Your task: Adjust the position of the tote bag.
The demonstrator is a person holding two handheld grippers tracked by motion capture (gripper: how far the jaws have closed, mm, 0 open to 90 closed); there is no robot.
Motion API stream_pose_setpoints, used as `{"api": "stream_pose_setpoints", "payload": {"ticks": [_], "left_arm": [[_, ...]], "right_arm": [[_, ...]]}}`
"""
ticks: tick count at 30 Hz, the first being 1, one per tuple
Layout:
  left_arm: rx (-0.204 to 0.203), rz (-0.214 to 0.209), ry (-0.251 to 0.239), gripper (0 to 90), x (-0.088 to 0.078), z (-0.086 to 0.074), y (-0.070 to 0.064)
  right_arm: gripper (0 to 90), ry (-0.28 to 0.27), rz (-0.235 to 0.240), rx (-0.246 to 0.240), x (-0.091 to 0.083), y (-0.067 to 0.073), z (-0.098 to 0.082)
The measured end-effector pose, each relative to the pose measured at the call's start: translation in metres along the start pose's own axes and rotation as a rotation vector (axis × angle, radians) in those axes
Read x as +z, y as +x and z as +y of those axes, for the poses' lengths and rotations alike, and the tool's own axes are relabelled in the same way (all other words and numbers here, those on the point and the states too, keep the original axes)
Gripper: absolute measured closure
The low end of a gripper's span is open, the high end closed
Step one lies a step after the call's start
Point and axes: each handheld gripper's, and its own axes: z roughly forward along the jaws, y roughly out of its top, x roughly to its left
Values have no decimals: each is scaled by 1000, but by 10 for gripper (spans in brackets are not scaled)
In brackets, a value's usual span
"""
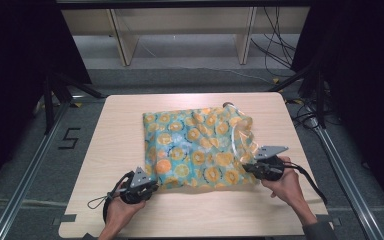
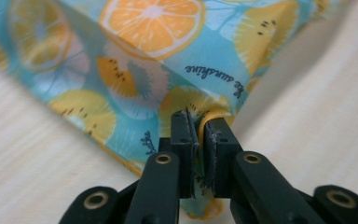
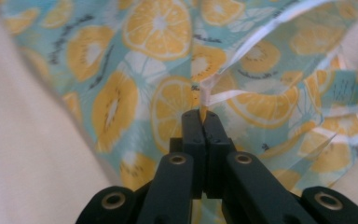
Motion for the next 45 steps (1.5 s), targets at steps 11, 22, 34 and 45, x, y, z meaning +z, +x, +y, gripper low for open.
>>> {"api": "stream_pose_setpoints", "payload": {"ticks": [11, 22, 34, 45], "left_arm": [[-85, 91, 26, 864, 30, 23, 60], [-221, 152, -30, 798, 45, 44, 88], [-247, -34, -104, 563, -19, 21, 36], [-276, -158, -57, 432, -15, 8, -2]], "right_arm": [[900, 1, 138, -65, -14, 48, -14], [900, 26, 253, -154, 11, 94, 11], [550, -126, 95, -57, -46, 51, 32], [370, 1, -244, 189, -14, -81, 34]]}}
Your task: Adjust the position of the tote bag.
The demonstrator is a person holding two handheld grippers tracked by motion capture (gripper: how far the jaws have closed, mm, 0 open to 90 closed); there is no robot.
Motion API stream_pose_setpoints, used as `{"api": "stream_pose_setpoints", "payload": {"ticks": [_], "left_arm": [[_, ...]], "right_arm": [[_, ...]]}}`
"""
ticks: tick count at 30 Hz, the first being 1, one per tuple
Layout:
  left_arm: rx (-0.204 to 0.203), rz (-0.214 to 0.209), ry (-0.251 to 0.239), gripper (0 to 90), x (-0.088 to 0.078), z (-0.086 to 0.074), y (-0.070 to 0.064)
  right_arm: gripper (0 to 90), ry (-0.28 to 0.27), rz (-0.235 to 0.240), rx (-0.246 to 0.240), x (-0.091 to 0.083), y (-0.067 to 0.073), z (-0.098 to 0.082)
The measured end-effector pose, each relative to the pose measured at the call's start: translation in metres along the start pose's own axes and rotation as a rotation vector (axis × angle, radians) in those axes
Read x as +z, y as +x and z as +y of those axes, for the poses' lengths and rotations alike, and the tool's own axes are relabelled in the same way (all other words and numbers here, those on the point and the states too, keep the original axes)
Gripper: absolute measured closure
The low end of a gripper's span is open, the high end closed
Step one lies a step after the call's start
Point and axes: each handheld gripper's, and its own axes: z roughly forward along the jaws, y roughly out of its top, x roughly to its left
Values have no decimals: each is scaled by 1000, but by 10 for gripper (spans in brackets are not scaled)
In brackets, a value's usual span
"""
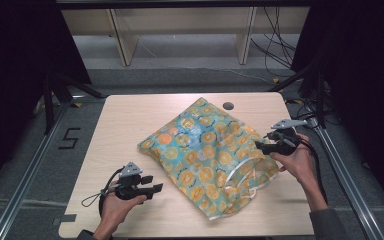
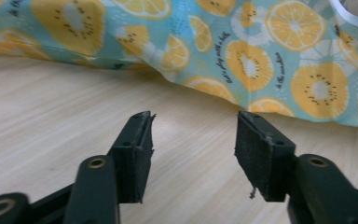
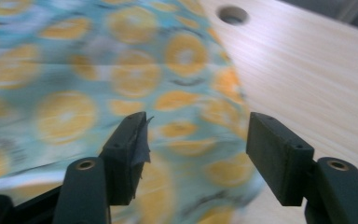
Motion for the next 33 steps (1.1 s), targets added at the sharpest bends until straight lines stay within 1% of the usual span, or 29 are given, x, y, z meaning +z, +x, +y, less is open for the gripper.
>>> {"api": "stream_pose_setpoints", "payload": {"ticks": [1, 3, 4, 5, 6, 7, 8, 9, 10, 11, 12, 13, 14, 15, 16, 18, 19, 20, 21, 22, 23, 24, 25, 26, 27, 28, 29, 30, 33], "left_arm": [[2, 0, 4, 415, 1, 0, -2], [-46, -5, -11, 383, 5, -1, -7], [-19, -5, 8, 363, 5, 0, -6], [-36, -11, 4, 346, 6, 0, -8], [-49, -12, -7, 336, 8, 0, -9], [-58, -7, -10, 324, 9, 0, -9], [-64, -7, -13, 309, 10, 0, -10], [-64, -6, -13, 301, 11, 0, -10], [-51, 2, 4, 294, 10, 0, -8], [-71, 2, -6, 287, 11, 0, -9], [-69, 2, -2, 281, 11, 0, -8], [-69, 6, -2, 279, 12, 0, -7], [-58, 7, 10, 276, 12, -1, -6], [-67, 7, 5, 273, 12, -1, -6], [-81, 7, -5, 268, 13, -1, -7], [-67, 13, 14, 259, 12, -1, -4], [-80, 15, 6, 255, 12, -2, -2], [-80, 13, 13, 251, 11, -2, 0], [-106, 15, -4, 250, 12, -2, 0], [-117, 15, -9, 248, 11, -2, 2], [-123, 22, -11, 245, 11, -2, 4], [-112, 31, 8, 242, 9, -3, 8], [-123, 35, 8, 238, 8, -3, 10], [-140, 41, -5, 232, 8, -3, 12], [-156, 45, -14, 226, 7, -3, 14], [-166, 51, -16, 225, 6, -3, 17], [-162, 53, -9, 225, 5, -4, 20], [-183, 61, -28, 225, 5, -4, 21], [-196, 65, -35, 219, 2, -4, 24]], "right_arm": [[362, 25, -7, 9, 9, -8, 0], [327, 43, -19, 38, 25, -23, -2], [323, 70, -10, 72, 32, -28, -2], [326, 55, -8, 86, 41, -32, -4], [344, 94, 15, 126, 45, -34, -6], [403, 103, 26, 110, 50, -37, -9], [488, 124, 46, 131, 53, -37, -10], [579, 118, 54, 105, 57, -38, -14], [714, 132, 74, 84, 59, -38, -18], [811, 127, 92, 77, 61, -36, -21], [844, 125, 112, 84, 61, -34, -25], [853, 146, 113, 58, 60, -34, -26], [893, 133, 112, 41, 62, -32, -28], [898, 135, 130, 20, 61, -29, -29], [899, 133, 160, 24, 60, -24, -30], [900, 142, 176, -22, 56, -16, -32], [900, 161, 193, -12, 52, -11, -32], [900, 167, 200, -40, 49, -4, -34], [900, 181, 230, -35, 45, 4, -35], [900, 185, 230, -48, 42, 9, -37], [900, 185, 203, -43, 39, 15, -39], [900, 185, 235, -88, 36, 20, -40], [900, 189, 261, -104, 31, 27, -41], [900, 167, 275, -114, 30, 32, -43], [900, 175, 282, -130, 26, 37, -44], [900, 153, 298, -134, 25, 42, -46], [900, 160, 304, -144, 22, 45, -48], [900, 155, 301, -148, 20, 48, -49], [900, 138, 324, -176, 13, 62, -52]]}}
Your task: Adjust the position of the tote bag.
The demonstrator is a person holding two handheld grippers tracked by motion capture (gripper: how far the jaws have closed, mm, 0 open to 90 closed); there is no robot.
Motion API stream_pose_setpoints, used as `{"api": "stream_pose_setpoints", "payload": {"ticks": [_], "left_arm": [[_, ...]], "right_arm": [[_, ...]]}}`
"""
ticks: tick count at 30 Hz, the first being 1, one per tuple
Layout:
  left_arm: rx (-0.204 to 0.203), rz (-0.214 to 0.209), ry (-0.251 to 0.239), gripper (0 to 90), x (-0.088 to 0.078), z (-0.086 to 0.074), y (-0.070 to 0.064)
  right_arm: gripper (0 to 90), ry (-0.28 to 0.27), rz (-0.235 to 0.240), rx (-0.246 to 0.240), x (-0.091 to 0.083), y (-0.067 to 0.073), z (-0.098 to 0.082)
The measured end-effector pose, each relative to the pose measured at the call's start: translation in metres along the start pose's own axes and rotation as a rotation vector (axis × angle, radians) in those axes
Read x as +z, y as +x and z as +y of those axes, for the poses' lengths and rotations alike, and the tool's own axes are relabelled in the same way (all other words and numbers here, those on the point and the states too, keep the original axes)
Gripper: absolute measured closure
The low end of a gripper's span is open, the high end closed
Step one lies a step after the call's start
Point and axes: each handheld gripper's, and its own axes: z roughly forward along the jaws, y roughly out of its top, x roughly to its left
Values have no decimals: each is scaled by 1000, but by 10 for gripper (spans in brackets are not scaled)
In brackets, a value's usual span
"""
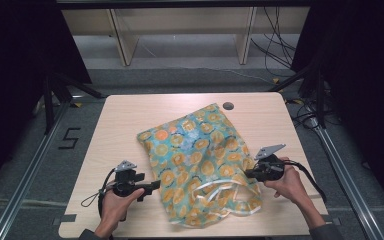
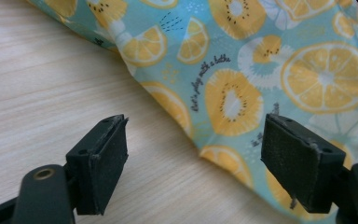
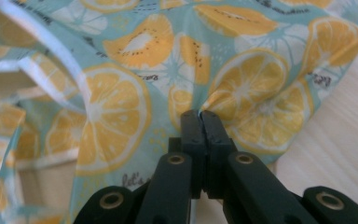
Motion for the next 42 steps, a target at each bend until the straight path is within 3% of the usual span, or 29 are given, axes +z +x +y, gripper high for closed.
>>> {"api": "stream_pose_setpoints", "payload": {"ticks": [1, 2, 3, 4, 6, 7, 8, 9, 12, 14, 15, 16, 18, 19, 20, 21, 22, 23, 24, 25, 28, 31, 35, 36, 39, 42], "left_arm": [[17, 0, 24, 217, -2, 0, 2], [9, -14, 29, 211, -2, 1, 2], [-17, -16, 9, 205, 0, 0, -1], [11, -12, 34, 204, 0, 1, 0], [-3, -5, 24, 204, 3, 0, -3], [0, -4, 26, 204, 4, 1, -2], [5, 4, 33, 207, 6, 2, -1], [34, 11, 55, 217, 6, 4, 1], [35, 38, 56, 225, 13, 8, 4], [43, 45, 64, 252, 16, 10, 8], [33, 49, 44, 297, 19, 10, 9], [57, 56, 54, 333, 18, 11, 11], [75, 57, 28, 470, 21, 13, 15], [97, 51, 33, 568, 21, 14, 17], [95, 53, 2, 686, 24, 14, 18], [132, 50, 31, 786, 22, 17, 24], [117, 50, 3, 837, 25, 19, 25], [124, 60, 4, 871, 26, 21, 27], [162, 76, 25, 882, 24, 25, 31], [181, 85, 24, 891, 26, 28, 32], [218, 106, 35, 894, 30, 40, 39], [221, 143, 54, 893, 32, 44, 45], [214, 149, 48, 887, 29, 43, 51], [218, 140, 70, 878, 27, 43, 50], [227, 142, 83, 734, 17, 39, 45], [193, 128, 67, 551, 0, 35, 35]], "right_arm": [[900, 11, 22, 5, -2, 4, 0], [900, -11, 31, 4, -1, 7, -2], [900, 7, 28, 4, -2, 8, -3], [900, 24, 20, -8, -3, 9, -4], [900, -4, 20, -9, -3, 12, -6], [900, 16, 33, -4, -6, 14, -6], [900, -27, 24, -23, -4, 15, -7], [900, 1, 35, -22, -7, 17, -8], [900, -9, 32, -25, -3, 21, -11], [900, 12, 45, -22, -6, 23, -11], [900, -14, 51, -32, -4, 24, -11], [900, -15, 57, -25, -4, 25, -12], [900, -14, 63, -32, -5, 27, -12], [900, -6, 65, -29, -5, 29, -13], [900, -16, 83, -7, -4, 31, -13], [900, -4, 80, -37, -5, 30, -12], [900, -23, 68, -33, -3, 33, -12], [900, 4, 67, -37, -5, 35, -11], [900, -21, 78, -44, -3, 37, -10], [900, -15, 77, -57, -3, 40, -8], [900, 6, 97, -80, -2, 48, -6], [900, -5, 116, -88, 3, 57, -4], [895, -5, 148, -124, 0, 68, -2], [894, -12, 153, -147, 0, 70, -2], [856, -24, 146, -172, -2, 76, -1], [703, -22, 124, -132, -7, 77, -1]]}}
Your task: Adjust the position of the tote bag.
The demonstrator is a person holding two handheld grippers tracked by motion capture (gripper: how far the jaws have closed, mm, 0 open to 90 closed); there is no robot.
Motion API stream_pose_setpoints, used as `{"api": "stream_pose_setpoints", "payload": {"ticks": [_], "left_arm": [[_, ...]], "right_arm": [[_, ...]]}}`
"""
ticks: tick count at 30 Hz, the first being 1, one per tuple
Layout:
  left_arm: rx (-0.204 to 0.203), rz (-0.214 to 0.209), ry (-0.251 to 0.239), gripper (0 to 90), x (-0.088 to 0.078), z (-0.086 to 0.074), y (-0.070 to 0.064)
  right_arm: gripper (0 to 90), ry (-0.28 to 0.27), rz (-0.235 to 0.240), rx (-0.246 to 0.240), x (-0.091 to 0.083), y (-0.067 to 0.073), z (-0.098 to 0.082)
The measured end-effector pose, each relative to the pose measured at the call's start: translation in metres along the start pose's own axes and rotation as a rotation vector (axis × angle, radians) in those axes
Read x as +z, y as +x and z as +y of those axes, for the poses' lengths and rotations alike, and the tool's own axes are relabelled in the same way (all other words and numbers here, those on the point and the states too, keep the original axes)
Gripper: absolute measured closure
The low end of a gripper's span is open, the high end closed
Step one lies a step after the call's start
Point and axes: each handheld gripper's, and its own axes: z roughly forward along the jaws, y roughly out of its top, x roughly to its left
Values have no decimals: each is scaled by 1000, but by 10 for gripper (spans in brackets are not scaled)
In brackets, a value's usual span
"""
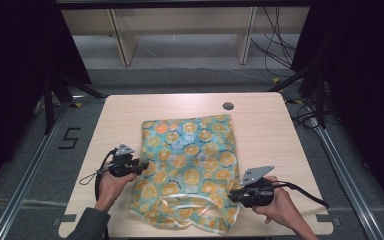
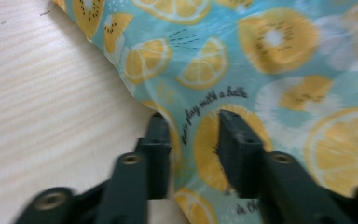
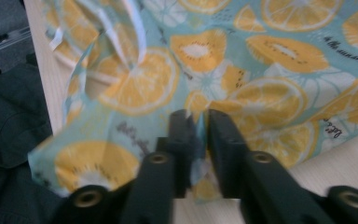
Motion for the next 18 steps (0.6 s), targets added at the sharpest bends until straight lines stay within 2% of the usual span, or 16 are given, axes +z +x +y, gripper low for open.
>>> {"api": "stream_pose_setpoints", "payload": {"ticks": [1, 4, 5, 6, 7, 8, 9, 11, 12, 14, 15, 16, 17, 18], "left_arm": [[-8, 2, -8, 498, -7, -1, -4], [-40, -43, -54, 422, -22, -5, -20], [-27, -60, -50, 411, -27, -6, -24], [-32, -75, -64, 398, -31, -8, -30], [0, -94, -50, 388, -35, -10, -33], [-6, -106, -59, 380, -37, -11, -38], [11, -113, -52, 374, -40, -12, -40], [-15, -120, -71, 364, -40, -13, -46], [2, -119, -54, 357, -41, -13, -46], [-4, -121, -60, 353, -41, -13, -46], [4, -126, -46, 351, -41, -13, -45], [-24, -127, -67, 349, -40, -13, -48], [-27, -127, -70, 345, -40, -13, -48], [8, -128, -43, 343, -42, -13, -47]], "right_arm": [[643, -10, -16, 15, -2, 1, 0], [551, -47, -25, 30, -9, 5, 4], [528, -57, -24, 28, -10, 7, 6], [506, -71, -28, 32, -10, 9, 7], [494, -73, -19, 31, -10, 11, 9], [477, -73, -17, 28, -8, 15, 11], [462, -72, -15, 21, -5, 18, 13], [444, -70, -2, 15, 0, 25, 16], [435, -63, -3, 8, 3, 28, 17], [411, -43, -3, -2, 10, 33, 18], [410, -33, 7, 2, 14, 35, 18], [404, -27, 4, 8, 18, 37, 17], [407, -27, -18, 3, 22, 38, 16], [435, 2, -43, -2, 26, 39, 16]]}}
